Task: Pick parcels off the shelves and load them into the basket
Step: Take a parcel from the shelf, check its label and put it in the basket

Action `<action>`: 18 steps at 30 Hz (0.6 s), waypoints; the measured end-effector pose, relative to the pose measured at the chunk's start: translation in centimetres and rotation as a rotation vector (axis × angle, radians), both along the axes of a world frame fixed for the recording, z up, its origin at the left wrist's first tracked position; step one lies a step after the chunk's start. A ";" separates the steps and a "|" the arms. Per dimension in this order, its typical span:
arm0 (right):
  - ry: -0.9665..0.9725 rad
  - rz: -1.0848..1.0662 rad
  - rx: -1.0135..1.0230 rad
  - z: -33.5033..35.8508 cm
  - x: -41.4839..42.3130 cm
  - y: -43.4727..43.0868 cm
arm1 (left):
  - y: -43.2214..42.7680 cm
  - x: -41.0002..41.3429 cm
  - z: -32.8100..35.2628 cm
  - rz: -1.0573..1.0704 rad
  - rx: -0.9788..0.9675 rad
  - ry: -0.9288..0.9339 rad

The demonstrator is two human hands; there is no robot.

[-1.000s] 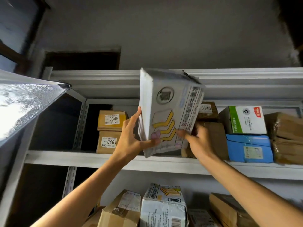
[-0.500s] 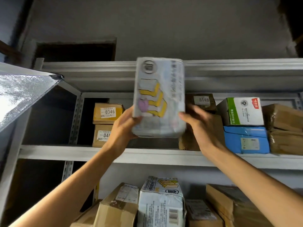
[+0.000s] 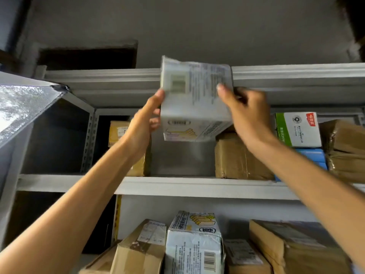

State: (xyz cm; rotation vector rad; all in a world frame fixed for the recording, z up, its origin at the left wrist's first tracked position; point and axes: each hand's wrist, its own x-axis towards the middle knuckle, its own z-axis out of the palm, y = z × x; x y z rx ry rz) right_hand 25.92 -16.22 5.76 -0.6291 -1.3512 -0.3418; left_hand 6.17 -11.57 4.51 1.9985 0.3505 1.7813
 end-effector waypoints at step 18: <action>-0.025 0.276 -0.460 -7.4 -1.0 7.9 | 6.7 -0.9 -7.6 0.203 -0.022 -0.087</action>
